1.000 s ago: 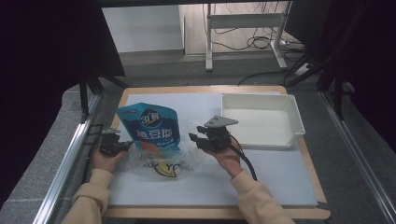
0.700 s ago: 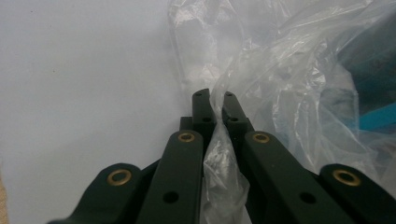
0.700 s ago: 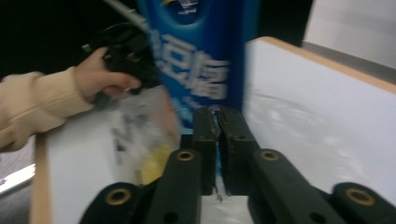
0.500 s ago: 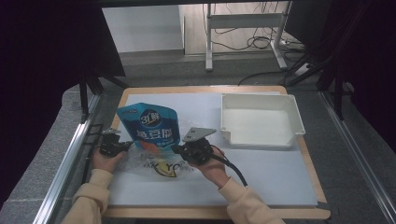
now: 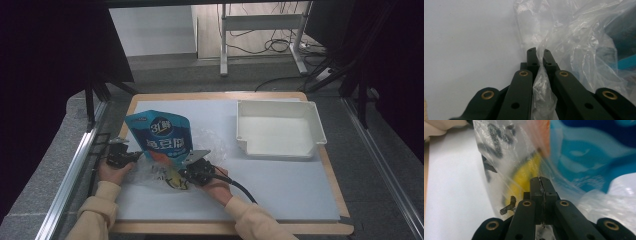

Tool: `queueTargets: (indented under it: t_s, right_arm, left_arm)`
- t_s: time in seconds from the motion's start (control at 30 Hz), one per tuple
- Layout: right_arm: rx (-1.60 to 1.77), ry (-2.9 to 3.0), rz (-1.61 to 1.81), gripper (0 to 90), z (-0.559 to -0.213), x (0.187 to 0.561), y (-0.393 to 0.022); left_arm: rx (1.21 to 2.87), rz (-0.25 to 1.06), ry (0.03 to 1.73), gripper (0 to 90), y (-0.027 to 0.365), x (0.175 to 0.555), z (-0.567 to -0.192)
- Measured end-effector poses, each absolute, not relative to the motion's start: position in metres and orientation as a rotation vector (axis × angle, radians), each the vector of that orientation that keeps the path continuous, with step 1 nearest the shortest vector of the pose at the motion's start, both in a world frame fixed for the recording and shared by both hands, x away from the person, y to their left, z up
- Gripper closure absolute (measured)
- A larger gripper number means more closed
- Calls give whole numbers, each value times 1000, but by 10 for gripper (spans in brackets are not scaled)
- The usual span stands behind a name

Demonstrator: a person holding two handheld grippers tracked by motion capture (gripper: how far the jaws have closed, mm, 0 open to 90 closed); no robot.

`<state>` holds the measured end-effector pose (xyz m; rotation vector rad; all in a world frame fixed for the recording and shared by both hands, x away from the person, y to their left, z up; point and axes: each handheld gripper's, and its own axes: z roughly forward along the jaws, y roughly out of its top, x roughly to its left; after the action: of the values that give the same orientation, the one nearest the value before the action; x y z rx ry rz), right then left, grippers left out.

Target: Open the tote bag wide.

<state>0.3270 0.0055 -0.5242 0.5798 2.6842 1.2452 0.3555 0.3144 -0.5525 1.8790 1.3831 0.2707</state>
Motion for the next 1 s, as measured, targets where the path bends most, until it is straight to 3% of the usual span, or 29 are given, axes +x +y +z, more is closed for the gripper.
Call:
queueTargets:
  t_s: [0.47,0.73,1.0]
  right_arm:
    - [534,2746,1228,890,-531,313,14]
    - [570,2641,1348,890,-503,322,6]
    - [557,2700,1320,890,-511,326,46]
  left_arm:
    - [1880,267,1379,880,315,355,-553]
    - [1872,263,1384,880,315,356,-553]
    - [1877,266,1381,880,315,355,-553]
